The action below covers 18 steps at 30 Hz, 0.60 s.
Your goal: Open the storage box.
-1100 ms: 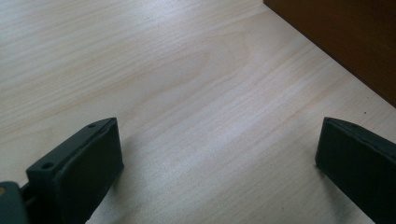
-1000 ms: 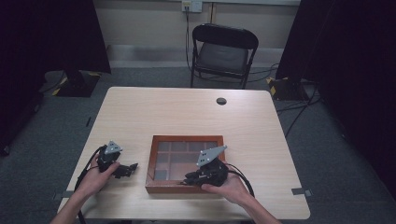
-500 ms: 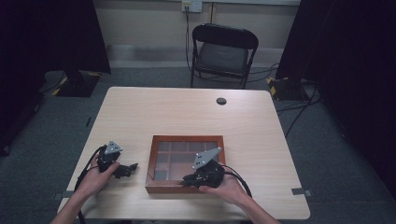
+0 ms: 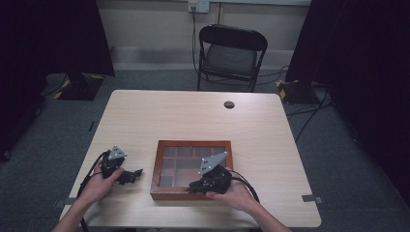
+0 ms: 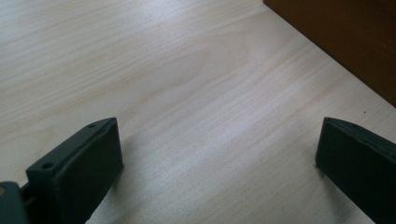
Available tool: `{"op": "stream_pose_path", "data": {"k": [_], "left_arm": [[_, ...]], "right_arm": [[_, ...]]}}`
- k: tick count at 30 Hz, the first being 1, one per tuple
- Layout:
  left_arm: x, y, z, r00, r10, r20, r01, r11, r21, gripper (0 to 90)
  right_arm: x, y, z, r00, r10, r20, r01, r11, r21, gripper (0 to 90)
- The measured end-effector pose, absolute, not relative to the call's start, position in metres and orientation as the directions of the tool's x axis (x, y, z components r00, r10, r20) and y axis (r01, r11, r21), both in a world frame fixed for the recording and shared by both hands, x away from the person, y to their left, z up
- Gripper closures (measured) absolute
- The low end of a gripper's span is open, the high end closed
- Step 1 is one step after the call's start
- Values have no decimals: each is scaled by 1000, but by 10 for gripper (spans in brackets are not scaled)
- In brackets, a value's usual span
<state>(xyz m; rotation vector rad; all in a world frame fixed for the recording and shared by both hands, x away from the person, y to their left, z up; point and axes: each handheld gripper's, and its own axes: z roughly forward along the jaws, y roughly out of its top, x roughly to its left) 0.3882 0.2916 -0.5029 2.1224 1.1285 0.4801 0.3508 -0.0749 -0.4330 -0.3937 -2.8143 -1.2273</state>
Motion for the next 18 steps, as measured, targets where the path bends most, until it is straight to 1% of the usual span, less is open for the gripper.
{"op": "stream_pose_path", "data": {"k": [18], "left_arm": [[388,292,-503,557,831,7,581,-396,711,0]], "right_arm": [[352,-76,-425,-964,217,156,261,637,725,824]]}}
